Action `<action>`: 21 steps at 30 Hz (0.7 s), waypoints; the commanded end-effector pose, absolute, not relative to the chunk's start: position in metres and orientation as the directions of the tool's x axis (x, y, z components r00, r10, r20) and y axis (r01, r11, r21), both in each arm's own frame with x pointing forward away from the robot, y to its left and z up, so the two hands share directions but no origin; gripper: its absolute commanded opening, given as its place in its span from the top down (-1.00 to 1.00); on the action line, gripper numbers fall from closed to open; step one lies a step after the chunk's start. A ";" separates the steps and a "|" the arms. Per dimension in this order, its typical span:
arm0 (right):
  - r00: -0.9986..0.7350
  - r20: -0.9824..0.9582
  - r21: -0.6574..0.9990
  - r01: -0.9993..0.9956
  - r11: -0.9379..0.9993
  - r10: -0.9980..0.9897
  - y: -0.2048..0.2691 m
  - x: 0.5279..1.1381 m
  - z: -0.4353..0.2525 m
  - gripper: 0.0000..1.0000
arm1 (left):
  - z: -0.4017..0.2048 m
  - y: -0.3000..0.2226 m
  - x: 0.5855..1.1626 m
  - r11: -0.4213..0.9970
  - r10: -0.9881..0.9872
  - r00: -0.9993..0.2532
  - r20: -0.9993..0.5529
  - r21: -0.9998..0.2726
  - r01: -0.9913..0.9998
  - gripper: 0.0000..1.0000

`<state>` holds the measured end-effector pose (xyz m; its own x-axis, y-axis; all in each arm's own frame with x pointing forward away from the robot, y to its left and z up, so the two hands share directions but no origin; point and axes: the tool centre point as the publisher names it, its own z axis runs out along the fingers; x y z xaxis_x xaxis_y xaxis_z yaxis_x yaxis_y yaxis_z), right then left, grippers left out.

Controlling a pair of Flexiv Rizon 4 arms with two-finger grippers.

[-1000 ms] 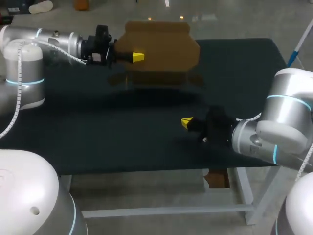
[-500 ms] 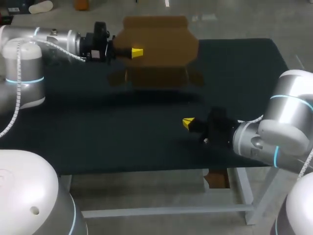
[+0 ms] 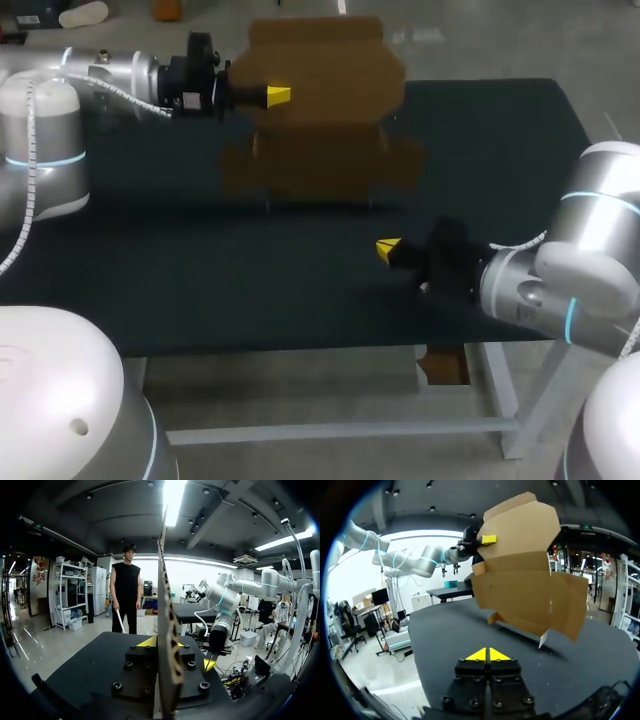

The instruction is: Assemble the packaging by folding the flat box into shape, placing the metal phone stand inside, and closing the box properly

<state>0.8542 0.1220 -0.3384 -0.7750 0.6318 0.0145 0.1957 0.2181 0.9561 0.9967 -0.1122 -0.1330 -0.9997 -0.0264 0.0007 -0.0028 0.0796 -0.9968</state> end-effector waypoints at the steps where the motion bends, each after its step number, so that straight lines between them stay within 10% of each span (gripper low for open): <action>1: -0.780 0.005 0.958 0.183 0.220 0.626 0.111 0.843 -0.329 1.00 | -0.126 -0.112 0.990 0.089 -0.052 -0.998 0.022 -0.996 -0.026 1.00; 21: -0.818 -0.068 0.960 0.102 0.261 0.571 0.091 0.824 -0.315 1.00 | -0.127 -0.110 0.997 0.087 0.023 -0.937 0.347 -0.935 -0.344 1.00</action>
